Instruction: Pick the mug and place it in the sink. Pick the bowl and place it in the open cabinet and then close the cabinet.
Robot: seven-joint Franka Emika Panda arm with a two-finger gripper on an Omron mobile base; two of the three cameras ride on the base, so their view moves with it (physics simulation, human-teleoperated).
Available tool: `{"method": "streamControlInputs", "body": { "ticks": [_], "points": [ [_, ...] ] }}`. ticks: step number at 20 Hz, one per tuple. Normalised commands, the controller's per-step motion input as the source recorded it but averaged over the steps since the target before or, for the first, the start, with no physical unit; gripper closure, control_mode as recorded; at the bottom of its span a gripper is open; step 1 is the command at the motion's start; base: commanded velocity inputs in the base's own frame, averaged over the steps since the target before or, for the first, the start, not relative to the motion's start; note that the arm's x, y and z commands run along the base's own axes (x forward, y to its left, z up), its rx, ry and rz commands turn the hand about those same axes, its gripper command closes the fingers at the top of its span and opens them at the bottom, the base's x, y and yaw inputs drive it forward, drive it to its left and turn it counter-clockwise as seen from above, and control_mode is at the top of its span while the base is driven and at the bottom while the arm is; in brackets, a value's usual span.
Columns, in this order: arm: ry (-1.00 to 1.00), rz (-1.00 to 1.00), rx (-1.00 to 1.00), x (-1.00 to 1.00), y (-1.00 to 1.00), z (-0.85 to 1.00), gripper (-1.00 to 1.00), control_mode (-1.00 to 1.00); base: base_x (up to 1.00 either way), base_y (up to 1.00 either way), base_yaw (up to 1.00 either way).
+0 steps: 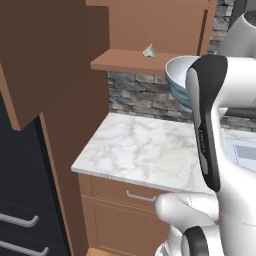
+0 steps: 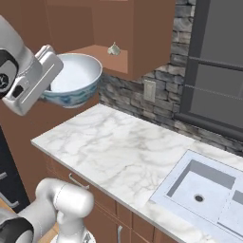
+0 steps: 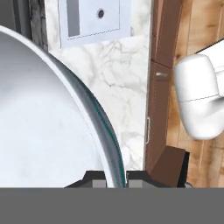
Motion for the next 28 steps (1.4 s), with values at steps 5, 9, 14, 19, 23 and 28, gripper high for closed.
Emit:
{"method": "streamControlInputs", "body": {
  "ticks": [5,9,14,19,23,28],
  "points": [
    [-0.12,0.00,0.00,0.25,0.33,0.07,1.00,-1.00,0.00,0.00,0.00],
    [-0.08,0.00,0.00,0.02,0.26,0.15,1.00,-1.00,0.00,0.00,0.00],
    [-0.01,0.00,0.00,0.06,0.22,0.13,1.00,-1.00,0.00,0.00,0.00],
    [0.01,0.00,0.00,0.40,0.00,0.29,1.00,-1.00,0.00,0.00,0.00],
    [0.00,0.02,0.00,0.45,0.06,0.30,1.00,-1.00,0.00,0.00,0.00],
    [0.01,0.05,0.00,0.41,0.15,0.06,1.00,-1.00,0.00,0.00,0.00]
  ]
}}
